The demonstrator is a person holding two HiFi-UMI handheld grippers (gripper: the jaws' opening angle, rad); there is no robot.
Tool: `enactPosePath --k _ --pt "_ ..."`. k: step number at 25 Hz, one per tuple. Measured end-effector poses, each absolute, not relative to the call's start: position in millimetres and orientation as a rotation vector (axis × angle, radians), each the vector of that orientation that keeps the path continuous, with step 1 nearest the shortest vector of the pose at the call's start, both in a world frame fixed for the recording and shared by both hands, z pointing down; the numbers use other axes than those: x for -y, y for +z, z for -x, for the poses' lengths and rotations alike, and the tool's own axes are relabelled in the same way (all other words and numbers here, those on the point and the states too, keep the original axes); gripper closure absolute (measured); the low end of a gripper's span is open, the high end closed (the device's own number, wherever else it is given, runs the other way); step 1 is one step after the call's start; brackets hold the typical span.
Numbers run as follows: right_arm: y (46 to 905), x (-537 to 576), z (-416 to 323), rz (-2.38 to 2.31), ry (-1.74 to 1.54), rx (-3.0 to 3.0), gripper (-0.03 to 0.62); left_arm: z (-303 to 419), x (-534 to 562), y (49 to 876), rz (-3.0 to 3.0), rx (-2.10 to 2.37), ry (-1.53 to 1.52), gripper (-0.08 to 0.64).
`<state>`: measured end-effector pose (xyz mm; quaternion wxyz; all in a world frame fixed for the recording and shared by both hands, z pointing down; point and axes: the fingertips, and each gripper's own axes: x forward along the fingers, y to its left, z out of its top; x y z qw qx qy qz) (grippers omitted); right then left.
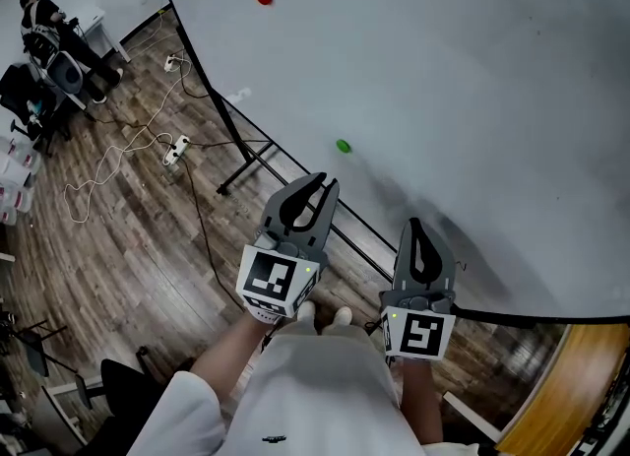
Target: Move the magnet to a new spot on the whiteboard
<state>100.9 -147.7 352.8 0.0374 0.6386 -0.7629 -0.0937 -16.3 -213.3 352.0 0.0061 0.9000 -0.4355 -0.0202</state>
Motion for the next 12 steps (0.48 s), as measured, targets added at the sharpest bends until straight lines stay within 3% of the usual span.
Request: enactPosePath --k 12 --pt "298.0 119.4 -132.4 -2.006 -0.323 2.345 0.584 23.4 160.7 301.0 -2.849 1.395 -0.100 0.554"
